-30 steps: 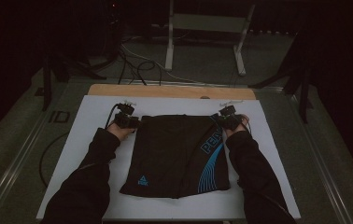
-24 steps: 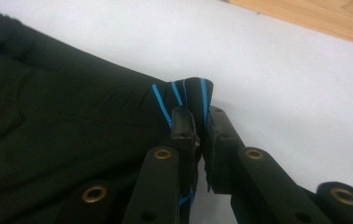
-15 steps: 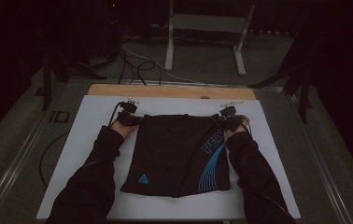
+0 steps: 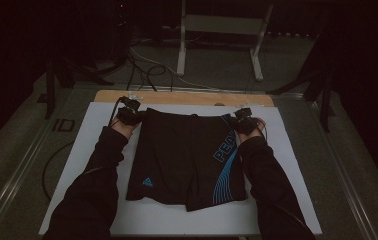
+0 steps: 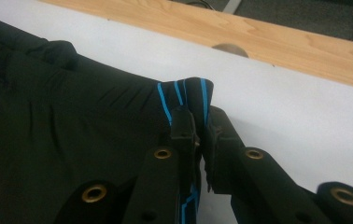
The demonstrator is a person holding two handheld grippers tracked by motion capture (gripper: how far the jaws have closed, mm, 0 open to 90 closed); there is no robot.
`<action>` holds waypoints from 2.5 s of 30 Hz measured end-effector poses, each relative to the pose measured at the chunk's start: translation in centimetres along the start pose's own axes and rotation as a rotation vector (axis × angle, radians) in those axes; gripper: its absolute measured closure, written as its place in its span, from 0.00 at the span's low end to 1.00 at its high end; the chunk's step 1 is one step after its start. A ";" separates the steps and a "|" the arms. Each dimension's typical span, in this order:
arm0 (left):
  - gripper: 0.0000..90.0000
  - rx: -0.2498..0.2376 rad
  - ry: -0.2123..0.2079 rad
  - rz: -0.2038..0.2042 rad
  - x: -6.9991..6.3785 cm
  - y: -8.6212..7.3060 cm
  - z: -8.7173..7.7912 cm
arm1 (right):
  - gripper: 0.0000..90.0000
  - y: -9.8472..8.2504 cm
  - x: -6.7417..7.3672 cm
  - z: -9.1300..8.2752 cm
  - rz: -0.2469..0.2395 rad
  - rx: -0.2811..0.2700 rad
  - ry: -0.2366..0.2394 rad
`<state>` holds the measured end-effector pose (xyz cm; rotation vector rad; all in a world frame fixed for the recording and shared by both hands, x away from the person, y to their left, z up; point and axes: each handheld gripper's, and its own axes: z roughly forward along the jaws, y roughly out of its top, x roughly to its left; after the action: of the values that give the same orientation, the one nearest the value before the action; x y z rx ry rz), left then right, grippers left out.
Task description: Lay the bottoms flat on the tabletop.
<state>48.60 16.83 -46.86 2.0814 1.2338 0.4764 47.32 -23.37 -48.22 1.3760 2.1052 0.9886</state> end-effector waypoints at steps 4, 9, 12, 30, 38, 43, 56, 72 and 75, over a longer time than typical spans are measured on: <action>0.96 0.019 -0.004 -0.003 -0.1 -0.6 0.9 | 0.93 0.0 0.2 0.8 0.002 0.014 -0.027; 0.96 0.023 -0.009 -0.006 -0.4 -0.8 1.7 | 0.93 0.0 -0.1 1.9 0.022 0.037 -0.068; 0.96 0.019 -0.009 -0.004 -0.6 -0.5 1.9 | 0.93 0.4 -0.3 2.4 0.035 0.047 -0.101; 0.48 -0.008 -0.079 -0.073 -0.2 -1.2 2.1 | 0.44 -0.1 -0.9 3.1 0.084 0.060 -0.084; 0.08 -0.044 -0.229 -0.047 -0.9 -1.3 0.7 | 0.14 -0.1 -0.7 1.9 0.068 0.046 0.041; 0.00 -0.043 -0.278 -0.020 -1.5 -1.5 0.0 | 0.11 -0.1 0.2 1.2 0.028 0.039 0.081; 0.00 -0.045 -0.351 0.028 -2.5 -2.1 -1.8 | 0.11 0.0 1.4 -0.3 -0.008 0.026 0.172; 0.00 -0.079 -0.397 0.063 -3.5 -3.3 -5.0 | 0.11 -0.9 2.7 -2.6 -0.076 0.008 0.229; 0.00 -0.080 -0.409 0.079 -3.8 -3.8 -5.6 | 0.11 -1.2 3.2 -3.2 -0.094 -0.006 0.238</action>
<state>40.96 16.73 -45.40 2.0344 0.8821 0.1192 43.08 -21.86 -46.99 1.1937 2.3120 1.1684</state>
